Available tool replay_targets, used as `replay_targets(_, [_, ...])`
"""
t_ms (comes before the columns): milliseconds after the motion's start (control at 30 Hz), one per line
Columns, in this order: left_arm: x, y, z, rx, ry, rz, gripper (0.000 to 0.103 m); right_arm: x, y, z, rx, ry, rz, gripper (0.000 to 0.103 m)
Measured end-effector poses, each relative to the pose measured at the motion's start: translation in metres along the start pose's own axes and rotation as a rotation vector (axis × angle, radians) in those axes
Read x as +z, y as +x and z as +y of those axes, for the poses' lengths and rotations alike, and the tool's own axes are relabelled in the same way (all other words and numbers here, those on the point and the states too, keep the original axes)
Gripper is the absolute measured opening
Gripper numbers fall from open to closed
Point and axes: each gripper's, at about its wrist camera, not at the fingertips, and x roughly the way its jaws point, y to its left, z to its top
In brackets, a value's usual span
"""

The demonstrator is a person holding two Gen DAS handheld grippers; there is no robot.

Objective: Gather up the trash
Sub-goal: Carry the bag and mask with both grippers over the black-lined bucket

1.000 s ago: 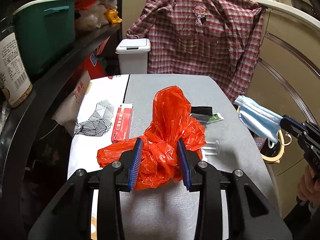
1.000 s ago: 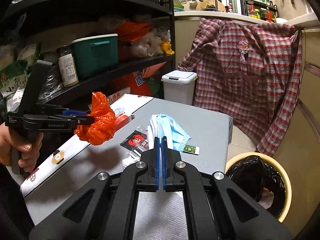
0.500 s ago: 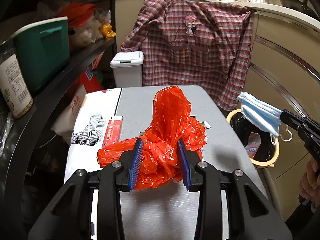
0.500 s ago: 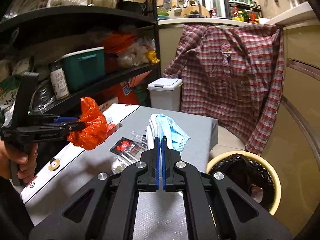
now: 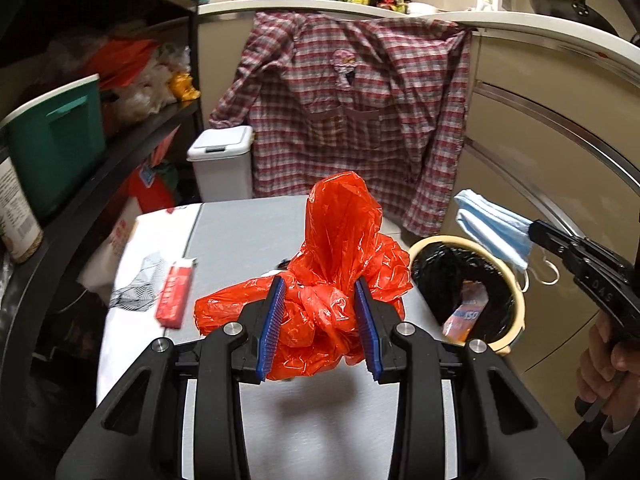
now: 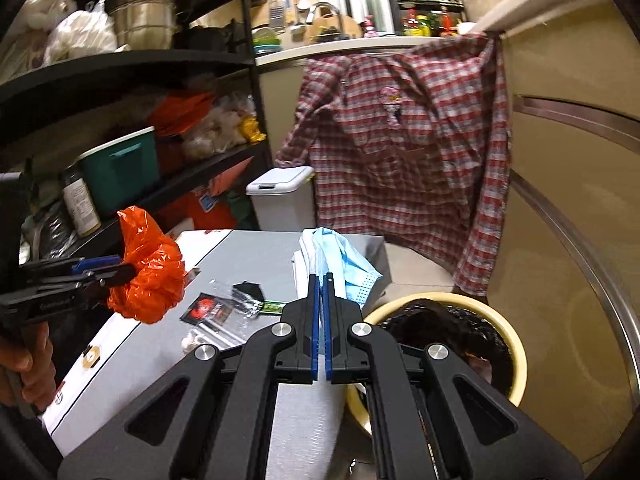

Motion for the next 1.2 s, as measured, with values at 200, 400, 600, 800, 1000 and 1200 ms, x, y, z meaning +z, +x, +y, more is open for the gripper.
replay_targets(200, [0.011, 0.009, -0.039, -0.031, 0.023, -0.011, 0.035, 0.005, -0.002, -0.024, -0.043, 0.044, -0.002, 0.002])
replay_targets(400, [0.021, 0.02, -0.073, -0.063, 0.049, -0.01, 0.035, 0.009, -0.006, -0.046, -0.087, 0.072, -0.007, 0.002])
replay_targets(600, [0.031, 0.037, -0.105, -0.09, 0.07, 0.001, 0.035, 0.013, -0.01, -0.067, -0.129, 0.093, -0.018, 0.002])
replay_targets(800, [0.036, 0.059, -0.133, -0.113, 0.082, 0.023, 0.035, 0.017, -0.012, -0.086, -0.18, 0.103, -0.03, 0.002])
replay_targets(1000, [0.038, 0.081, -0.156, -0.131, 0.085, 0.045, 0.035, 0.017, -0.007, -0.103, -0.183, 0.129, -0.01, 0.002])
replay_targets(1200, [0.044, 0.097, -0.173, -0.142, 0.101, 0.053, 0.035, 0.017, -0.003, -0.112, -0.188, 0.151, -0.009, 0.002])
